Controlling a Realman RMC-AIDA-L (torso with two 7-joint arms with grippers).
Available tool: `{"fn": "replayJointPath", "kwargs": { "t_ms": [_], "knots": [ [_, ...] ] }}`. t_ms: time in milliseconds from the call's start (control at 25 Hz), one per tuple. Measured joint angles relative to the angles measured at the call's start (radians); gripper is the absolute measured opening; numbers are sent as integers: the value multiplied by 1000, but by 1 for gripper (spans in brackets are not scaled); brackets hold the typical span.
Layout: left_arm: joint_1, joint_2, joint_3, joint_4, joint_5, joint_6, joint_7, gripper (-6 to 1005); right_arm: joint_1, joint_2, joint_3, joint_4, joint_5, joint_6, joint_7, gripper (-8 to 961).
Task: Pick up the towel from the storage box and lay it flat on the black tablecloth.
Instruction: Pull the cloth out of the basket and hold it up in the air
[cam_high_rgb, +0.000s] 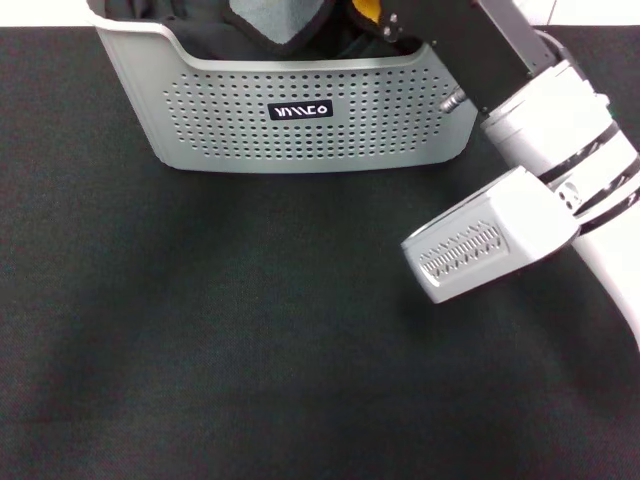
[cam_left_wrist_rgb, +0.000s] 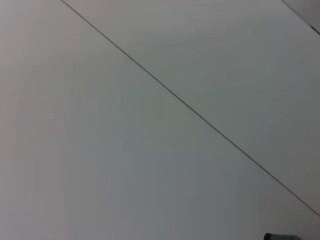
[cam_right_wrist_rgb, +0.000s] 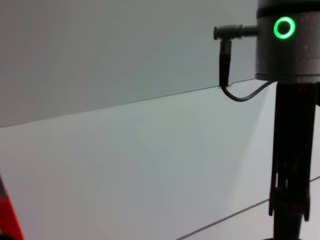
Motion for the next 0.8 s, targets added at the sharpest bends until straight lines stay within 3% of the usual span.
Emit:
{"fn": "replayJointPath", "kwargs": {
  "t_ms": [160, 480, 640, 800],
  "knots": [
    [10, 1, 0, 0, 0, -1, 2, 4, 1, 0, 0, -14, 0, 9, 64, 19],
    [90, 1, -1, -2, -3, -3, -4, 5, -45, 0, 2, -26, 0, -61, 234, 17],
    [159, 1, -6, -2, -73, -3, -6, 6, -78, -2, 2, -33, -2, -66, 443, 18],
    [231, 5, -11, -21, -200, 1, 9, 7, -96, -20, 18, -25, -54, -65, 730, 18]
  ]
}}
